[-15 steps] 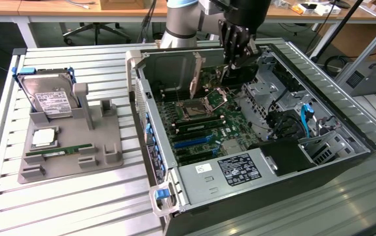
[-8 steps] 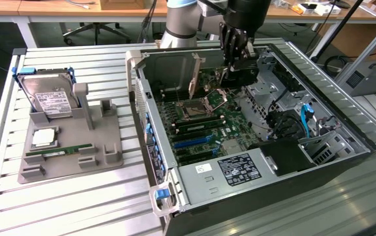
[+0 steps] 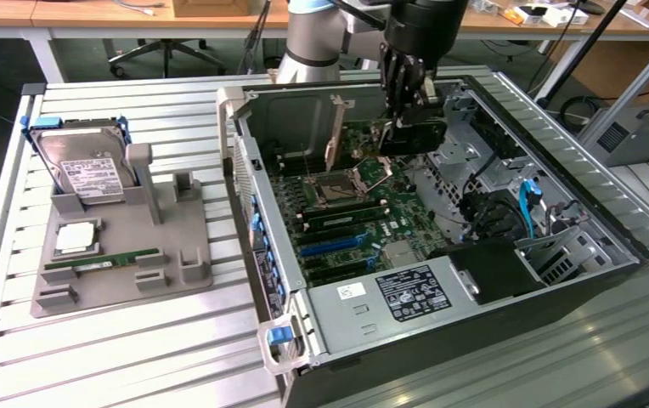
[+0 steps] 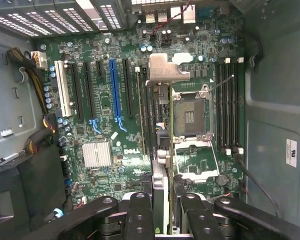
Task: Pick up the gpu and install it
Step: 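Insert the gpu into the slot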
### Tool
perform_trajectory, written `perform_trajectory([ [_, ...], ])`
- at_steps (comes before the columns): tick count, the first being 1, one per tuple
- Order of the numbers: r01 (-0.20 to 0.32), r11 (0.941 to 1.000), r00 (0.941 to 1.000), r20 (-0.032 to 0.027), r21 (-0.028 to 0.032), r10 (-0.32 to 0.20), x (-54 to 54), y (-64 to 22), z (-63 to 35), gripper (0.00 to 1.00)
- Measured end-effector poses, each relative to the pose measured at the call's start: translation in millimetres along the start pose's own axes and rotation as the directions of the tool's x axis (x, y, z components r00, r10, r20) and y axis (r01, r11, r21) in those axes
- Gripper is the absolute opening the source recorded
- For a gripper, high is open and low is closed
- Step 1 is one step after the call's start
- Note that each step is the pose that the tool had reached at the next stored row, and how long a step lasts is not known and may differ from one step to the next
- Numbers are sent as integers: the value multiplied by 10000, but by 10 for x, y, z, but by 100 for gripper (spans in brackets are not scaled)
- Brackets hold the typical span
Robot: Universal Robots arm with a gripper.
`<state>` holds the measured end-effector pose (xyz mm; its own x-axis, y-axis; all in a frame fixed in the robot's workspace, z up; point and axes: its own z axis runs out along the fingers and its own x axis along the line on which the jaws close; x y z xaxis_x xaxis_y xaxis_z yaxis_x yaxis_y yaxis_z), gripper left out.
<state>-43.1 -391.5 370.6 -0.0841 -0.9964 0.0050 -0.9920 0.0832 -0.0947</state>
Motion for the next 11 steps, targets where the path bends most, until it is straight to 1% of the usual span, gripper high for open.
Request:
perform_trajectory([
  [5,-75,10000,10000,-22,1,75,41,8,26,27],
  [11,-83,10000,10000,-23,1,83,66,23,51,27],
])
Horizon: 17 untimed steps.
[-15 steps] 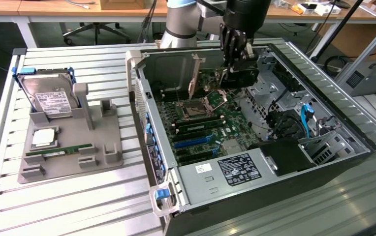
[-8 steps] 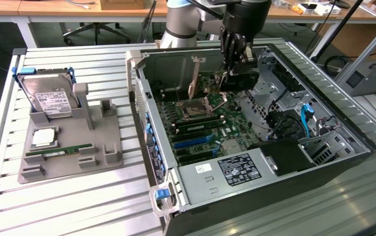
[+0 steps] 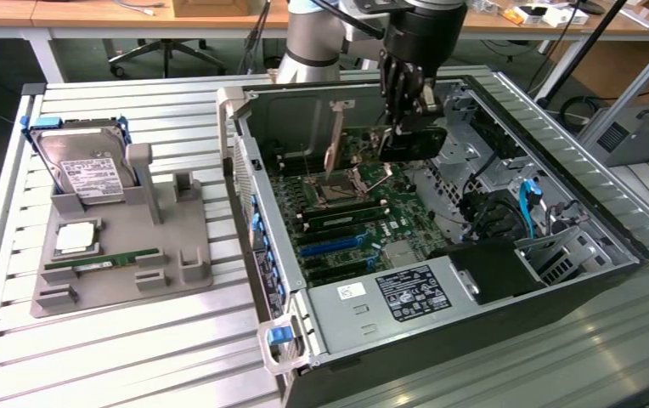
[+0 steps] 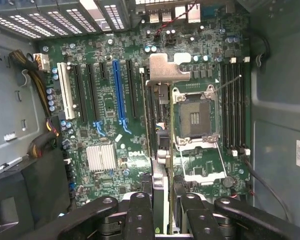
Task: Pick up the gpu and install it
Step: 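Insert the gpu into the slot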
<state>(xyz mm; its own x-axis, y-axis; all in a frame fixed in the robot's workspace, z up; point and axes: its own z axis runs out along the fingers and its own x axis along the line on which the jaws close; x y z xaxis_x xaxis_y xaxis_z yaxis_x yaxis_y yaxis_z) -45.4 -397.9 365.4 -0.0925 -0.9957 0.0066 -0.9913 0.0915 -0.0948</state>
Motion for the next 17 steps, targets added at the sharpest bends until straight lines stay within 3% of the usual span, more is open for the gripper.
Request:
perform_trajectory([
  [17,0,10000,10000,-6,1,0,24,12,42,27],
])
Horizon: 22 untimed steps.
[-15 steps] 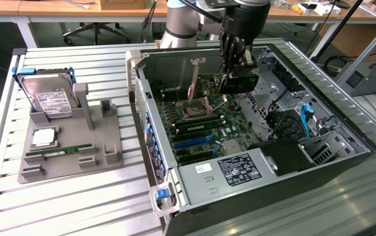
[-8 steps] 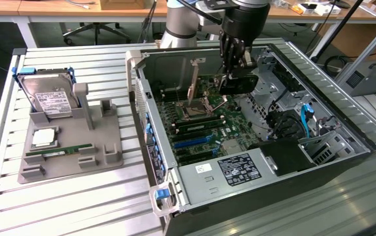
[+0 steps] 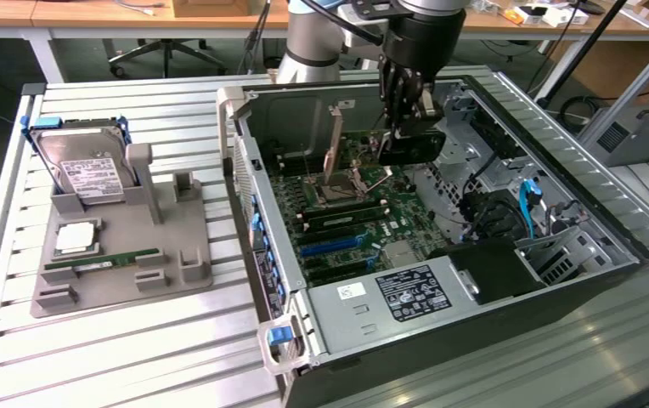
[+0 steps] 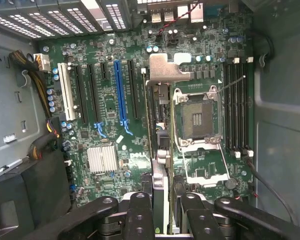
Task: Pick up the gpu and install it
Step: 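Insert the gpu into the slot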
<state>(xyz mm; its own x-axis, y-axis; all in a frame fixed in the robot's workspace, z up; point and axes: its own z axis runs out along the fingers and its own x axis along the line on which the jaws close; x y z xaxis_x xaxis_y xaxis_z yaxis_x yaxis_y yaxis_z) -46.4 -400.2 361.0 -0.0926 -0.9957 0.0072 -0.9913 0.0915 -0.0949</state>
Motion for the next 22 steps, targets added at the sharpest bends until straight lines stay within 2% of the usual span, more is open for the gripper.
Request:
perform_trajectory([
  [5,2,10000,10000,-20,2,-2,5,1,10,27],
  [22,15,10000,9999,-154,14,-15,18,5,48,27],
])
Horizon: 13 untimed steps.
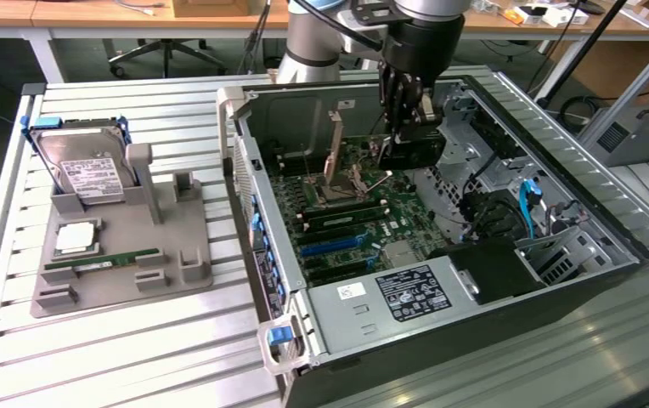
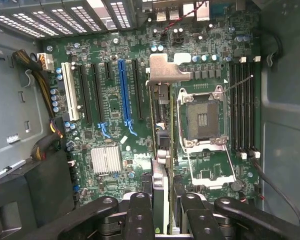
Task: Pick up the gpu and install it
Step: 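Insert the gpu into the slot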
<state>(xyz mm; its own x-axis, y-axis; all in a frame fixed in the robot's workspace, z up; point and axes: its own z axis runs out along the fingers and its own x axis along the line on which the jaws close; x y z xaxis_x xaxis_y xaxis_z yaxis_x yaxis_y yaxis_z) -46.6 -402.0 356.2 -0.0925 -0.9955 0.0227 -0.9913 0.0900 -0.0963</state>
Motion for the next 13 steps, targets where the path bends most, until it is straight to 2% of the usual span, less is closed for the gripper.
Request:
perform_trajectory([
  [8,6,10000,10000,-65,6,-6,5,2,15,27],
  [13,9,10000,10000,-84,8,-9,14,6,28,27],
])
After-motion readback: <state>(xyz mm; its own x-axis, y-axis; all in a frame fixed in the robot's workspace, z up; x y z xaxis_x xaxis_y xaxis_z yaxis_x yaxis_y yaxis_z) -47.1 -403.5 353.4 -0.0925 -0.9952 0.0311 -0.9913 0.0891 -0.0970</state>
